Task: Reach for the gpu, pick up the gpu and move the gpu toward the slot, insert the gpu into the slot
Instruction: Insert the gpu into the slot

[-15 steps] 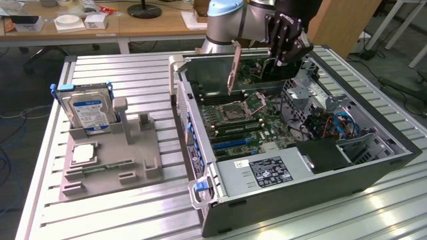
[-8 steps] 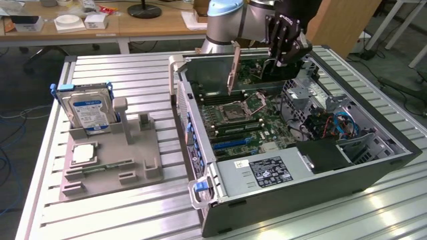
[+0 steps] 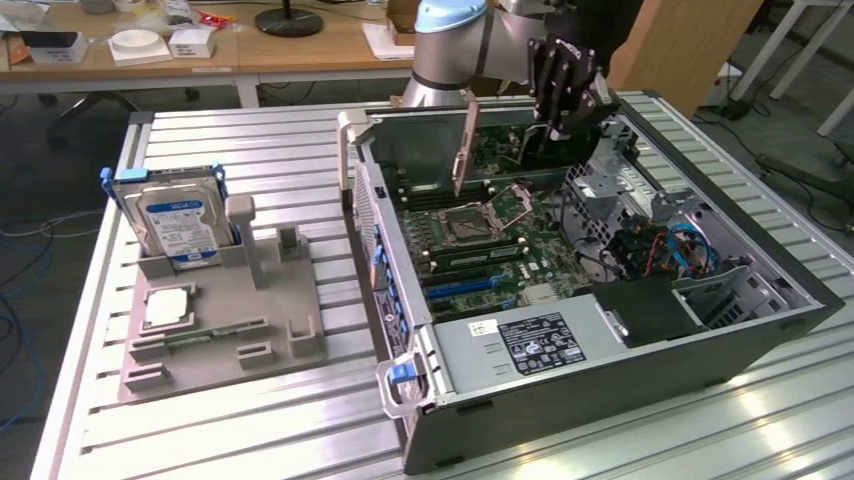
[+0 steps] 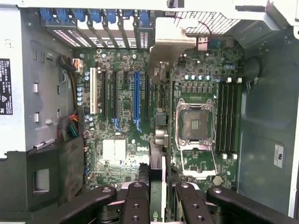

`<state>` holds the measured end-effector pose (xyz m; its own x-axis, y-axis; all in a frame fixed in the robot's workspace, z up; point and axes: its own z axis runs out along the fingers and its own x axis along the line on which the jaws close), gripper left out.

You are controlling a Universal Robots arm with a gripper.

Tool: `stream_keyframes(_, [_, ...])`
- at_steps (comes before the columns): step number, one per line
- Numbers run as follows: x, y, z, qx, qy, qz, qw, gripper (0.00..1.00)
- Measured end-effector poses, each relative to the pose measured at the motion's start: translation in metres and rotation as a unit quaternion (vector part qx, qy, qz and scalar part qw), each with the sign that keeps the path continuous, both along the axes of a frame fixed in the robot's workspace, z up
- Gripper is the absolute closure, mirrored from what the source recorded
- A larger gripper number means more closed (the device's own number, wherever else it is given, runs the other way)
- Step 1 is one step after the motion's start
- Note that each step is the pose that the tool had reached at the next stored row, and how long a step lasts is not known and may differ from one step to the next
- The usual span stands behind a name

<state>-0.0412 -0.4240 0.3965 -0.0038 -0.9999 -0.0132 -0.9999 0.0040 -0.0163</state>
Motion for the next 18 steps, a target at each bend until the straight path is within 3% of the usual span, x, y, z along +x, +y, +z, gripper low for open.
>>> stream_keyframes(5, [-0.0020, -0.0001, -0.0033, 0.0000, 0.0000, 0.000, 1.0000, 0.73])
stream_keyframes(10, [-0.0021, -0.0030, -0.0077, -0.0002, 0.0009, 0.000, 1.0000, 0.73])
stream_keyframes(18, [-0.0020, -0.0031, -0.0081, -0.0007, 0.0009, 0.000, 1.0000, 0.73])
